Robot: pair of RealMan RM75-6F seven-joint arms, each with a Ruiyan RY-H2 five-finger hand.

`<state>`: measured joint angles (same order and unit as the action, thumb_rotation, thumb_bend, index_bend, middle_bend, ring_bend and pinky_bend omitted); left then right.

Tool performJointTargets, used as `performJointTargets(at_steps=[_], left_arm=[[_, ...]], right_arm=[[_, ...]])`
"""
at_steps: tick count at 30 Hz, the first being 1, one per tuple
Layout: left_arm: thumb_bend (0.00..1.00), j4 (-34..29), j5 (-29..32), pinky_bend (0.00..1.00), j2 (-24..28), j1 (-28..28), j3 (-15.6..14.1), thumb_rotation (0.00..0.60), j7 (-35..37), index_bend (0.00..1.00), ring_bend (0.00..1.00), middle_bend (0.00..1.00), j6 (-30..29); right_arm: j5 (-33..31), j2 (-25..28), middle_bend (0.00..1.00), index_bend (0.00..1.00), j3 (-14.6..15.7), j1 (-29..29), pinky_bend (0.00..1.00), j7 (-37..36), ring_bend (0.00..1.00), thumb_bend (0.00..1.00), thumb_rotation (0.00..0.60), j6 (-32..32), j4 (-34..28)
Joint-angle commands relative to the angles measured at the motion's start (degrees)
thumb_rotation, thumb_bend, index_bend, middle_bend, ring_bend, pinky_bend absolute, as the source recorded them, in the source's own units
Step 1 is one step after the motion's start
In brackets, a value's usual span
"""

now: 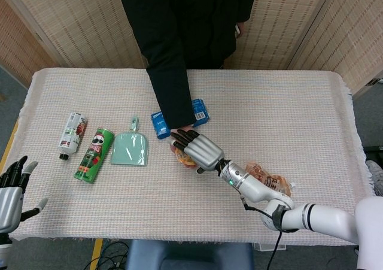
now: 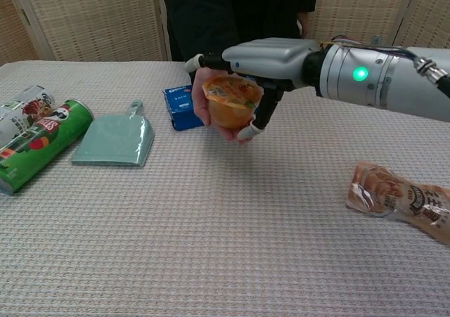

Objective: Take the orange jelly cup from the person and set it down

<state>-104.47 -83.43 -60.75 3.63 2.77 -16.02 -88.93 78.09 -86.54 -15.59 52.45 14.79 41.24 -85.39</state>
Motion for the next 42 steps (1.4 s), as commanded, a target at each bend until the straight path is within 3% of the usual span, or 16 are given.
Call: performJointTargets(at_steps=[1, 6, 14, 18, 25, 30, 36, 42], left_arm=[[0.22, 0.1, -0.1, 0.22, 0.1, -0.2, -0.1, 0.600, 0.3, 0.14, 0.10, 0.05, -0.1], [0.22, 0.3, -0.3, 0.22, 0.0, -0.3, 0.0, 0.600, 0.4, 0.14, 0.10, 0.05, -0.3], [0.22, 0.6, -0.3, 0.22, -0.1, -0.3, 0.1, 0.600, 0.7, 0.14, 0.10, 0.05, 0.0], [0.22, 0.9, -0.4, 0.22, -0.4, -0.1, 0.3, 0.600, 0.9, 0.14, 0.10, 0.05, 0.3], [0.22, 1.4, -0.7, 0.22, -0.7, 0.5, 0.6, 0.600, 1.1, 0.14, 0.10, 0.05, 1.0], [0.22, 1.2, -1.0, 0.22, -1.1, 1.0, 0.7, 0.600, 0.8, 0.14, 0.10, 0.05, 1.3], [0.22, 0.9, -1.9, 0.22, -1.9, 1.6, 0.6, 0.600, -0.3, 0.14, 0.10, 0.05, 1.9], [0.22, 0.6, -1.6, 0.22, -2.1, 1.8, 0.6, 0.600, -1.2, 0.14, 0.10, 0.05, 2.1]], right_arm=[[-0.8, -0.7, 0.03, 0.00, 0.2, 0.6, 0.13, 0.4, 0.00, 0.20, 0.600, 0.4, 0.7], [0.1, -1.8, 0.16, 0.15, 0.8, 1.0, 0.31, 0.1, 0.09, 0.36, 0.600, 2.5, 1.9], [2.3, -1.8, 0.30, 0.35, 2.2, 0.9, 0.52, -1.7, 0.25, 0.47, 0.600, 5.9, 1.4], [4.2, 0.5, 0.34, 0.39, 2.7, -0.5, 0.57, -3.3, 0.29, 0.49, 0.600, 9.2, -1.0], [5.0, 10.0, 0.35, 0.39, 4.3, -6.3, 0.57, -3.6, 0.30, 0.49, 0.600, 15.9, -6.5], [1.4, 13.7, 0.35, 0.39, 5.5, -8.8, 0.57, -3.0, 0.30, 0.49, 0.600, 15.4, -5.3], [-2.9, 11.2, 0.34, 0.39, 6.5, -8.6, 0.57, -4.3, 0.30, 0.49, 0.600, 11.1, 1.4], [-4.7, 3.8, 0.32, 0.39, 6.8, -6.9, 0.57, -5.7, 0.30, 0.47, 0.600, 7.5, 13.1]])
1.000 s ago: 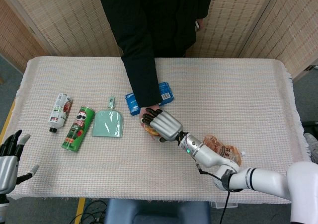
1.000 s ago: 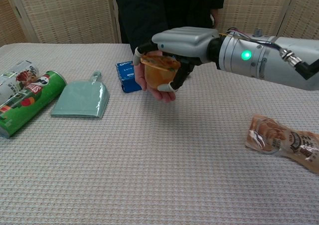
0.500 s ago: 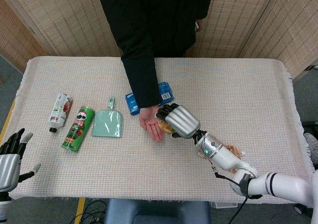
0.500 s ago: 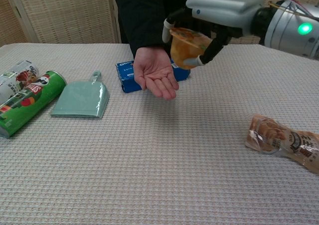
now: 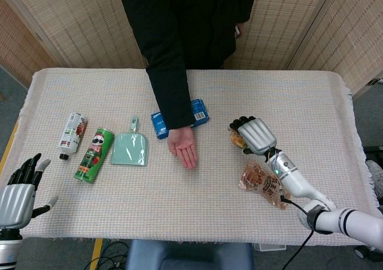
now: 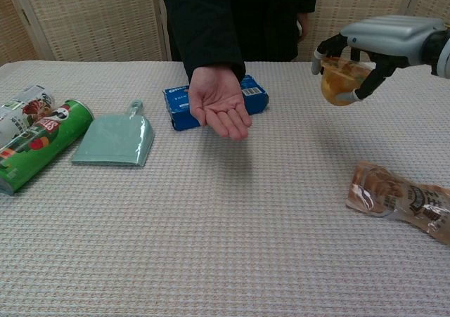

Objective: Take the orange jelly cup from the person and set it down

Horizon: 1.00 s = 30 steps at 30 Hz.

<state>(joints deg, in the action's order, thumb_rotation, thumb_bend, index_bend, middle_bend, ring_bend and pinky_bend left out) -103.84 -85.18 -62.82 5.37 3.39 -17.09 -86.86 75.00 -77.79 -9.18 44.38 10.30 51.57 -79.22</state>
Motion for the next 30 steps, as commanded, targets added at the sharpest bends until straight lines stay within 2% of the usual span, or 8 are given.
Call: performJointTargets(at_steps=[1, 7, 9, 14, 17, 20, 23, 30], left_arm=[[0.22, -0.1, 0.1, 0.22, -0.1, 0.0, 0.0, 0.600, -0.3, 0.14, 0.10, 0.05, 0.1], [0.22, 0.1, 0.6, 0.22, -0.3, -0.1, -0.2, 0.600, -0.6, 0.14, 0.10, 0.05, 0.3], [0.22, 0.1, 0.7, 0.22, -0.3, -0.1, -0.3, 0.600, -0.6, 0.14, 0.10, 0.05, 0.4], [0.22, 0.5, 1.0, 0.22, -0.5, -0.1, -0.3, 0.600, -0.4, 0.14, 0.10, 0.05, 0.6], [0.22, 0.7, 1.0, 0.22, -0.5, 0.1, -0.2, 0.600, -0.2, 0.14, 0.10, 0.05, 0.8], [0.22, 0.9, 0.8, 0.22, -0.6, 0.3, -0.1, 0.600, 0.0, 0.14, 0.10, 0.05, 0.9], [0.22, 1.0, 0.7, 0.22, -0.7, 0.6, 0.1, 0.600, 0.1, 0.14, 0.10, 0.05, 1.1], [0.22, 1.1, 0.5, 0.22, -1.1, 1.5, 0.5, 0.600, -0.1, 0.14, 0.10, 0.05, 1.8]], right_arm=[[-1.8, -6.1, 0.32, 0.39, 0.5, 1.5, 0.56, -1.6, 0.30, 0.47, 0.600, -3.4, 8.6], [-2.4, -12.8, 0.27, 0.38, 0.7, 3.1, 0.50, -4.3, 0.28, 0.46, 0.600, -6.8, 18.4], [-2.2, -13.9, 0.25, 0.33, 1.0, 3.5, 0.46, -4.8, 0.25, 0.45, 0.600, -7.8, 19.9], [-1.7, -14.0, 0.09, 0.04, 1.6, 3.5, 0.28, -5.1, 0.10, 0.40, 0.600, -8.7, 20.3], [-1.7, -11.8, 0.01, 0.00, 1.6, 2.7, 0.20, -4.8, 0.02, 0.39, 0.600, -7.5, 17.5], [-1.1, -8.5, 0.00, 0.00, 1.4, 1.0, 0.16, -4.2, 0.00, 0.38, 0.600, -4.3, 13.0], [-1.2, -4.0, 0.00, 0.00, 1.1, -1.4, 0.15, -4.0, 0.00, 0.33, 0.600, -0.7, 7.0], [-0.2, 7.8, 0.00, 0.00, 2.0, -9.9, 0.15, -0.2, 0.00, 0.32, 0.600, 11.8, -8.0]])
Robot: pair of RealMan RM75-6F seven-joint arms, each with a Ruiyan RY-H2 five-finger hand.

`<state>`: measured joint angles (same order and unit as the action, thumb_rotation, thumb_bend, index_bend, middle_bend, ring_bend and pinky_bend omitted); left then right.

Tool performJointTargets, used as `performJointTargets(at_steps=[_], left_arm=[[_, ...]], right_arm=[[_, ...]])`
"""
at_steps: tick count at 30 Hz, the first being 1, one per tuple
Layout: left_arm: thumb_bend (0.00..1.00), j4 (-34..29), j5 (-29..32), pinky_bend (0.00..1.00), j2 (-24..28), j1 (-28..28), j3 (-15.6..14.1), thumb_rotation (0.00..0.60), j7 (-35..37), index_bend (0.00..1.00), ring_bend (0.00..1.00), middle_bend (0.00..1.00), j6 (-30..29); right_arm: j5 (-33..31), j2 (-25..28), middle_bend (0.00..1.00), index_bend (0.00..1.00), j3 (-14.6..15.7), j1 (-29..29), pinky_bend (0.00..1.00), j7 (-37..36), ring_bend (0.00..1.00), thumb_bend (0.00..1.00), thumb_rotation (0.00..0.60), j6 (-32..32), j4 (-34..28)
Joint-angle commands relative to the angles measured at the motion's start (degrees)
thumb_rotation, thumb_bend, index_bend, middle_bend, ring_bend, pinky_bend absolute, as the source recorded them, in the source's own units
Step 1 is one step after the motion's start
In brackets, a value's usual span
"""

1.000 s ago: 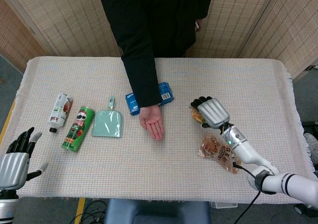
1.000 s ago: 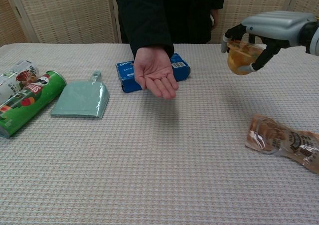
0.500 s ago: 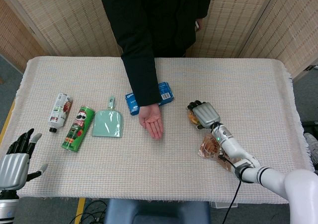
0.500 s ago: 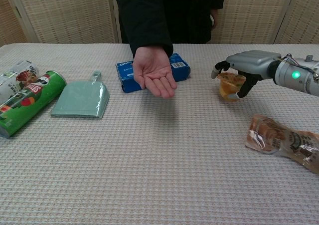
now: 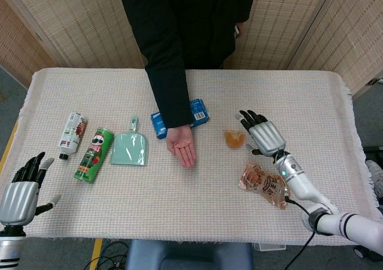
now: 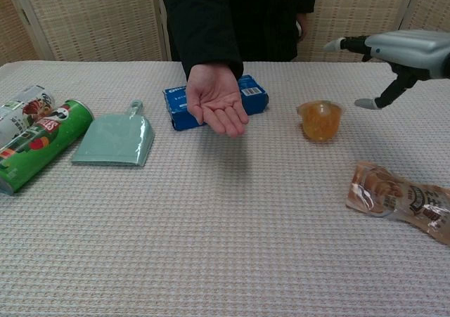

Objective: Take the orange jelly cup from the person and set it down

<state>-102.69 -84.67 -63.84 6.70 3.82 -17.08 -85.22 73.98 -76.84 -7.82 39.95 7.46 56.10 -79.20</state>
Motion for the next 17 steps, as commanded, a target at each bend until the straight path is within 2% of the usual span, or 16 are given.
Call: performJointTargets(at_steps=[1, 4, 8, 14, 17], left_arm=[[0.22, 0.0, 0.0, 0.22, -0.1, 0.3, 0.2, 0.600, -0.2, 0.14, 0.10, 0.05, 0.2], [0.22, -0.1, 0.0, 0.22, -0.3, 0.6, 0.3, 0.600, -0.4, 0.14, 0.10, 0.05, 0.4], [0.22, -0.4, -0.3, 0.22, -0.7, 0.9, 0.3, 0.600, -1.0, 0.14, 0.10, 0.05, 0.5], [0.22, -0.9, -0.5, 0.22, -1.4, 1.3, 0.4, 0.600, -1.7, 0.14, 0.10, 0.05, 0.5], [0.22, -1.1, -0.7, 0.22, -1.9, 1.3, 0.4, 0.600, -2.0, 0.14, 0.10, 0.05, 0.3]], right_arm=[[1.1, 8.3, 0.00, 0.00, 1.0, -6.7, 0.15, 3.2, 0.00, 0.32, 0.600, 9.0, -9.7], [2.8, 13.0, 0.02, 0.00, 2.5, -11.2, 0.15, 4.5, 0.00, 0.32, 0.600, 14.7, -14.9], [4.6, 16.4, 0.03, 0.00, 4.4, -16.7, 0.15, 5.3, 0.00, 0.32, 0.600, 21.4, -18.3], [6.0, 17.2, 0.05, 0.00, 6.2, -24.5, 0.15, 3.4, 0.00, 0.32, 0.600, 30.4, -19.3], [6.2, 16.8, 0.07, 0.00, 6.9, -27.1, 0.15, 2.3, 0.00, 0.32, 0.600, 32.2, -18.7]])
